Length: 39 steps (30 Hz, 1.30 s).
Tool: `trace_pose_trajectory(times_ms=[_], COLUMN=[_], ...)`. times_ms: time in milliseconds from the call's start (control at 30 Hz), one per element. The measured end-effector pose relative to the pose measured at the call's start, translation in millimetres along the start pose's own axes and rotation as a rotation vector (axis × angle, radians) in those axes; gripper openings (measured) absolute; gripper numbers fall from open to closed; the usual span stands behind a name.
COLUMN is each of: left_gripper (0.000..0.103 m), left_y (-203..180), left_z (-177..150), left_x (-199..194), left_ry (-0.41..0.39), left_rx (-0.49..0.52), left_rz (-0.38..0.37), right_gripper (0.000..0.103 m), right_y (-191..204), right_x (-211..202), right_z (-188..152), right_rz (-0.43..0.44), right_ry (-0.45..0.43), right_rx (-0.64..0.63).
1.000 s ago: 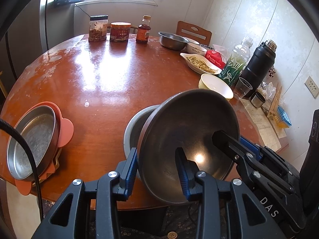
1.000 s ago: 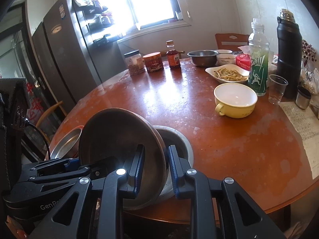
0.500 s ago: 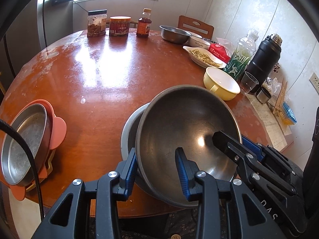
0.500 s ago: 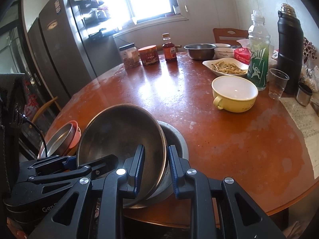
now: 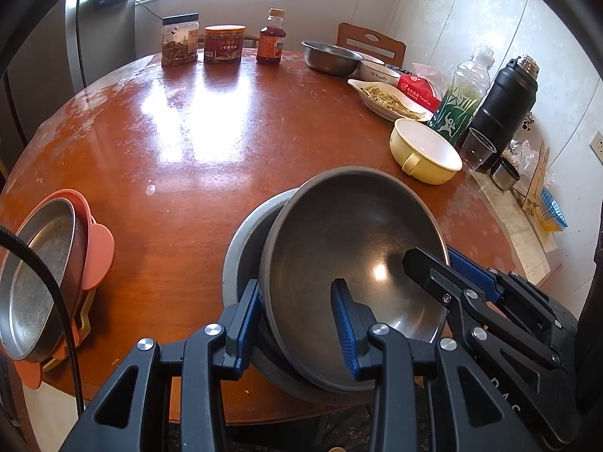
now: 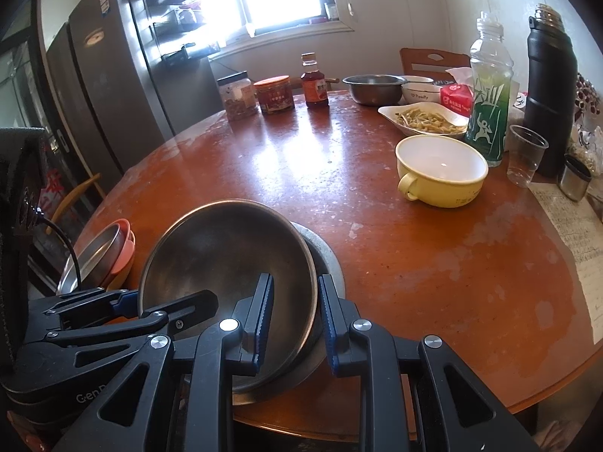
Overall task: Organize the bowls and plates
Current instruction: 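Carry the deep steel bowl with the left gripper over the wide steel basin, then lower the deep steel bowl into the basin and open the left gripper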
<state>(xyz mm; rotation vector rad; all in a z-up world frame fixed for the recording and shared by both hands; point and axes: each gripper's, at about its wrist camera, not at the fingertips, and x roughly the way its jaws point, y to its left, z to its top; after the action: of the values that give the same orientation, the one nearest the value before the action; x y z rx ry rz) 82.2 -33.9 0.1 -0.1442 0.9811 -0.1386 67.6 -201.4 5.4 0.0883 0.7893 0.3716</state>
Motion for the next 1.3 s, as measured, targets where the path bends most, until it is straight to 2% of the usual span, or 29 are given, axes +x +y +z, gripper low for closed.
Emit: trace_pose_trajectory(times_ms=[967,1300], left_gripper=[0.038,0.038], left_y=[1.1,-0.7], left_z=[4.0,2.9], left_x=[-0.6,-6.5], left_ry=[-0.020,-0.037], left_rx=[0.001,0.007], left_rz=[0.002,0.019], right_gripper=[0.027,0.036], right_y=[-3.6,-7.3], right_x=[3.3,0.7], right_z=[5.1,5.9], right_rz=[-0.002,0.002], right_ry=[-0.012,-0.017], right_rx=[0.004,0.030])
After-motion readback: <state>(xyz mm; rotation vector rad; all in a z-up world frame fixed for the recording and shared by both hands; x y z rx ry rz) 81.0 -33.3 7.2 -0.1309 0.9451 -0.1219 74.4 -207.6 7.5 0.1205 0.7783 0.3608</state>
